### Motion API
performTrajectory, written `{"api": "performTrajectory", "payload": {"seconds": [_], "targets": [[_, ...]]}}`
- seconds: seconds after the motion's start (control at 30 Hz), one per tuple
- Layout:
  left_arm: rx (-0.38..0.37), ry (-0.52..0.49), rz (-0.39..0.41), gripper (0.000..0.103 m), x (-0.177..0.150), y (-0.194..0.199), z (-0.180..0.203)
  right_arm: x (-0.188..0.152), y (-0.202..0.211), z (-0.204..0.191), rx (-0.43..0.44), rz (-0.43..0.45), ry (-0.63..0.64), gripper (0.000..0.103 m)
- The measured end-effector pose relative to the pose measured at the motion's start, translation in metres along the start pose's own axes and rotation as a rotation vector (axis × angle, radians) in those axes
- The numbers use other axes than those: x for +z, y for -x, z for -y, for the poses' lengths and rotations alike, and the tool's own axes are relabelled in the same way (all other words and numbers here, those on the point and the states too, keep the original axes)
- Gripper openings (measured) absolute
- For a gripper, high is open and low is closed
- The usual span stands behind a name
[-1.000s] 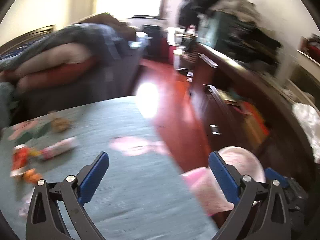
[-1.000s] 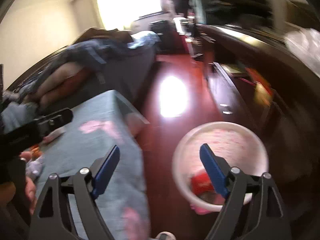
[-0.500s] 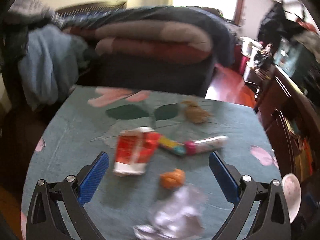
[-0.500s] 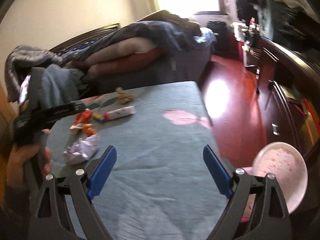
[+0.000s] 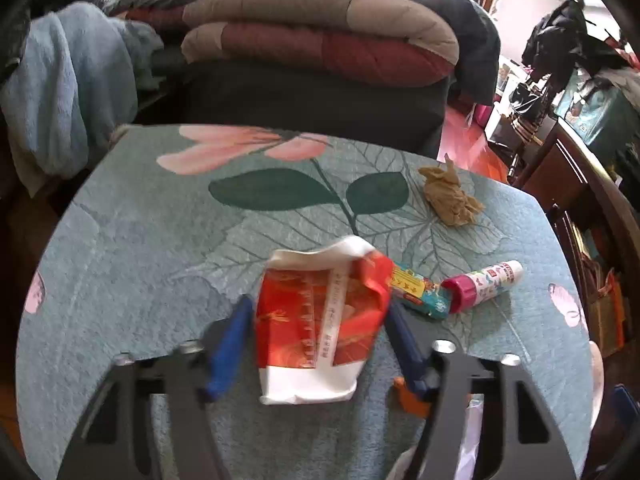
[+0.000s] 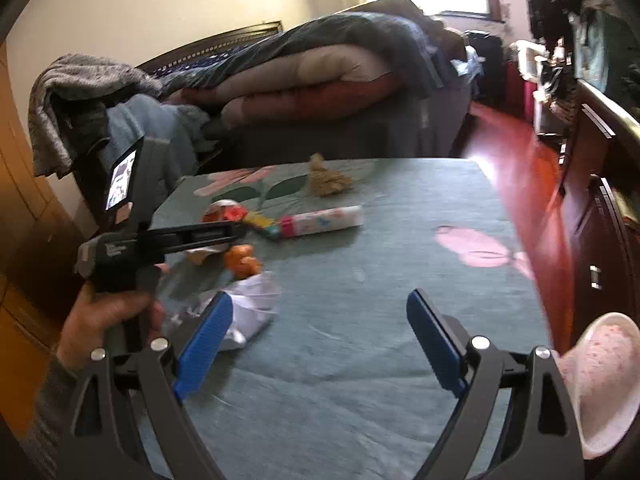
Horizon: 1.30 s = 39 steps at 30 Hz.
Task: Collect trash
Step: 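Grasp the red-white tissue pack with the left tool while the right tool grasps crumpled white paper, then carry the tissue pack and white paper to the pink bin and release both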
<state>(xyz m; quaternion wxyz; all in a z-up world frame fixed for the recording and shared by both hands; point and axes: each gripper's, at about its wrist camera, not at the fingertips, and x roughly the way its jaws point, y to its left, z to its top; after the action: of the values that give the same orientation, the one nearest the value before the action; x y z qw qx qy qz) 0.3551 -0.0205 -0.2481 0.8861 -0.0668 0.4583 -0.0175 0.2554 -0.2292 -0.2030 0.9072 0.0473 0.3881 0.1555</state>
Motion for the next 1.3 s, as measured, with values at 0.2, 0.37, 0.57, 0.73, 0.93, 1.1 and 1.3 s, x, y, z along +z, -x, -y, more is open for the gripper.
{"api": "performTrajectory", "payload": {"seconds": [0.2,0.37,0.57,0.73,0.93,1.1,1.3], "targets": [[0.05,-0.01,0.109,0.053,-0.002,0.024,-0.013,-0.002,-0.032,-0.031,0.06,-0.061,0.043,0.097],[0.107,0.022,0.195,0.054,-0.001,0.058,-0.035,-0.005,-0.06,-0.062,0.079,-0.118,0.088,0.1],[0.108,0.068,0.211,0.054,-0.006,0.08,-0.057,-0.011,-0.089,-0.08,0.021,-0.186,0.112,0.1],[0.11,0.085,0.209,0.055,-0.011,0.083,-0.067,-0.014,-0.094,-0.084,-0.002,-0.197,0.132,0.091],[0.104,0.112,0.199,0.055,-0.016,0.085,-0.072,-0.018,-0.085,-0.088,-0.01,-0.183,0.182,0.069],[0.104,0.11,0.204,0.055,-0.02,0.093,-0.069,-0.021,-0.064,-0.084,0.017,-0.152,0.182,0.068],[0.082,0.094,0.229,0.055,-0.023,0.11,-0.055,-0.024,-0.035,-0.064,0.035,-0.131,0.147,0.068]]}}
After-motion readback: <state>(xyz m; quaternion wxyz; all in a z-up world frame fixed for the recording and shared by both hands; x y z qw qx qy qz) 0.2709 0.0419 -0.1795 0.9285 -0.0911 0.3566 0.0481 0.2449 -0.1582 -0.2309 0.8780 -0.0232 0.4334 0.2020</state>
